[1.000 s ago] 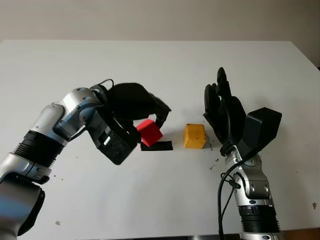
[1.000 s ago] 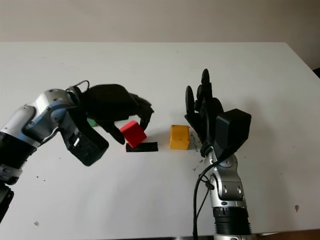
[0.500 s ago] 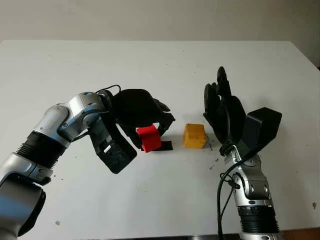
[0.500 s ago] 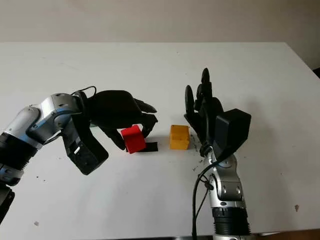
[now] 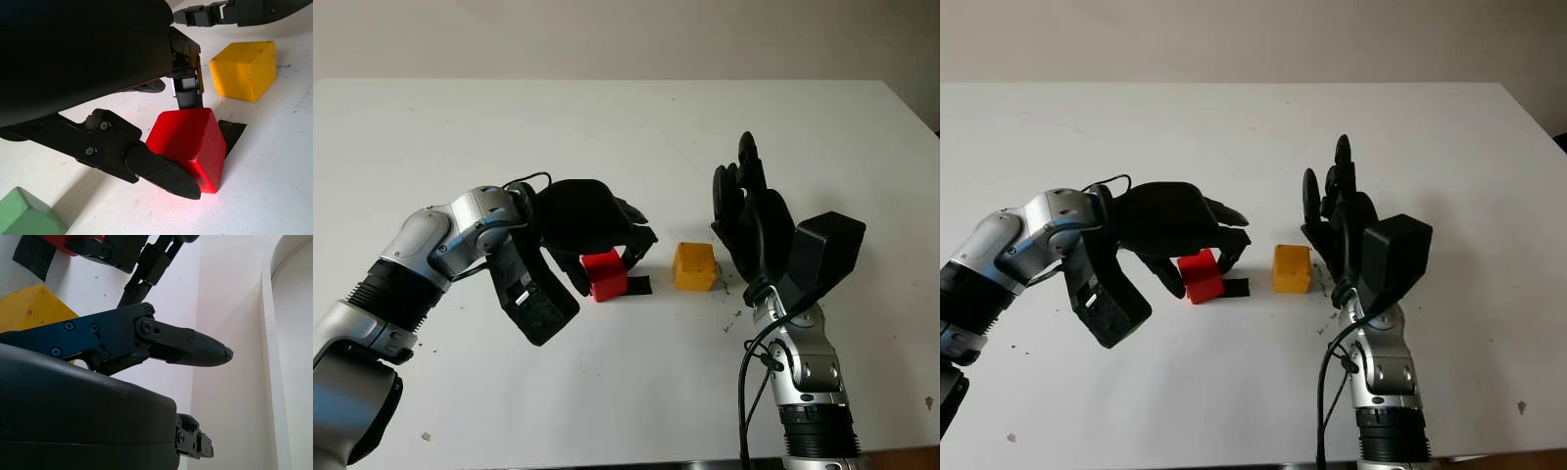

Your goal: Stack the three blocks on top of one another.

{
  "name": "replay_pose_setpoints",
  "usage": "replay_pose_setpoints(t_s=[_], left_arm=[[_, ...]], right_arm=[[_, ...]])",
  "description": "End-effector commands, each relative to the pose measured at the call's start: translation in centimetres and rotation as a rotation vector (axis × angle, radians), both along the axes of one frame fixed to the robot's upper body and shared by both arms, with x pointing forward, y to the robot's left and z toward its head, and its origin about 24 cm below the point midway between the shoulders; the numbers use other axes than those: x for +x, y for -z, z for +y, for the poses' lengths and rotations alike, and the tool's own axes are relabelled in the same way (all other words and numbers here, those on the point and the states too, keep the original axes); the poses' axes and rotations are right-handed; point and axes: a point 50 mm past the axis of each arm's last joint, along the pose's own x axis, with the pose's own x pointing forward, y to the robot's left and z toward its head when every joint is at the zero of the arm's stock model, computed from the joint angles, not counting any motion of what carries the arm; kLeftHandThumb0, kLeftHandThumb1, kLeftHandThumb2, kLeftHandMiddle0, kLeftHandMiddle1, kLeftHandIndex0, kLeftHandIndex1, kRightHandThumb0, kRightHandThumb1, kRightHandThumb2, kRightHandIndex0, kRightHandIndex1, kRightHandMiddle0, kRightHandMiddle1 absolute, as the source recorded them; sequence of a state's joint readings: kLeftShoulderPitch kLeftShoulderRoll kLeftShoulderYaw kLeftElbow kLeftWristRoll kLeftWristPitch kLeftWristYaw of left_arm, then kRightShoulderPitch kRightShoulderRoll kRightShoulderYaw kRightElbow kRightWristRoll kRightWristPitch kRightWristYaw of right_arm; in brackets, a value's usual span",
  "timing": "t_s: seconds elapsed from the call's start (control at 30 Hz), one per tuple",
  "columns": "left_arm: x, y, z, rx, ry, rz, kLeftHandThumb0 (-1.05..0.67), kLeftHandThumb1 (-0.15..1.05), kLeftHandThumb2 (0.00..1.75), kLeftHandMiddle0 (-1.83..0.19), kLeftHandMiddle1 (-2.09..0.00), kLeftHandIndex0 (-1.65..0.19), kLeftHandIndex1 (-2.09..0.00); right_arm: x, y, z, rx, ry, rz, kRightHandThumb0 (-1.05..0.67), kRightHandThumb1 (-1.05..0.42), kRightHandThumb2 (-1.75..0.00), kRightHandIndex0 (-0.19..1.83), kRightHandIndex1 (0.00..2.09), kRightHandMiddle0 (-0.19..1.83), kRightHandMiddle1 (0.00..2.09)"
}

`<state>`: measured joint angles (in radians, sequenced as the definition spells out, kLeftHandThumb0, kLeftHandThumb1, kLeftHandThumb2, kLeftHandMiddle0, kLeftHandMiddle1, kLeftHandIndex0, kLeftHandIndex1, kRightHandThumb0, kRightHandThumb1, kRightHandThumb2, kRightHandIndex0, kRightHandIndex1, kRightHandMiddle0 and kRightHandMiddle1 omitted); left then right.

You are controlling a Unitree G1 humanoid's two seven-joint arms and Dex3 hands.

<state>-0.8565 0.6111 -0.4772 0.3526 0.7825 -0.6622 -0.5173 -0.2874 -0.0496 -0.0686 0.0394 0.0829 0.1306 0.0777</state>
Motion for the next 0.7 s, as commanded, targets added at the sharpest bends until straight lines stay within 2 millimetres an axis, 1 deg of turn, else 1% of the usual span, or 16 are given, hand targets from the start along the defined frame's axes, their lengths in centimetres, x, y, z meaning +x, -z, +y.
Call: replay_pose_setpoints(t_s=[0.0,0.13,0.33,0.5,0.67], left_arm=[[-0.08,0.41,0.10,-0.012,0.004,0.014,-0.48,0.97,0.05,-0.28,-0.06,-0.25,-2.09],[-0.16,0.47,0.04,-0.011,0.018,0.020,-0.50,0.97,0.06,-0.27,-0.05,-0.26,-2.09],[-0.21,0.48,0.04,-0.024,0.029,0.020,-0.50,0.97,0.05,-0.25,-0.05,-0.23,-2.09],[-0.19,0.67,0.13,-0.016,0.030,0.018,-0.50,0.98,0.06,-0.29,-0.06,-0.30,-2.09],[-0.21,0.77,0.13,-0.020,0.036,0.017,-0.50,0.97,0.05,-0.29,-0.06,-0.24,-2.08]], right_arm=[[-0.15,-0.27,0.05,0.001,-0.005,-0.018,-0.58,-1.05,-0.60,-0.19,0.00,-0.19,0.00],[-0.17,-0.26,0.08,0.009,-0.008,-0.016,-0.59,-1.05,-0.61,-0.19,0.00,-0.19,0.00],[-0.13,-0.25,0.09,0.010,-0.006,-0.014,-0.58,-1.05,-0.61,-0.19,0.00,-0.19,0.00],[-0.14,-0.26,0.13,0.016,-0.005,-0.011,-0.58,-1.05,-0.60,-0.19,0.00,-0.19,0.00],[-0.16,-0.17,0.10,0.016,-0.011,-0.012,-0.58,-1.05,-0.61,-0.19,0.00,-0.19,0.00]])
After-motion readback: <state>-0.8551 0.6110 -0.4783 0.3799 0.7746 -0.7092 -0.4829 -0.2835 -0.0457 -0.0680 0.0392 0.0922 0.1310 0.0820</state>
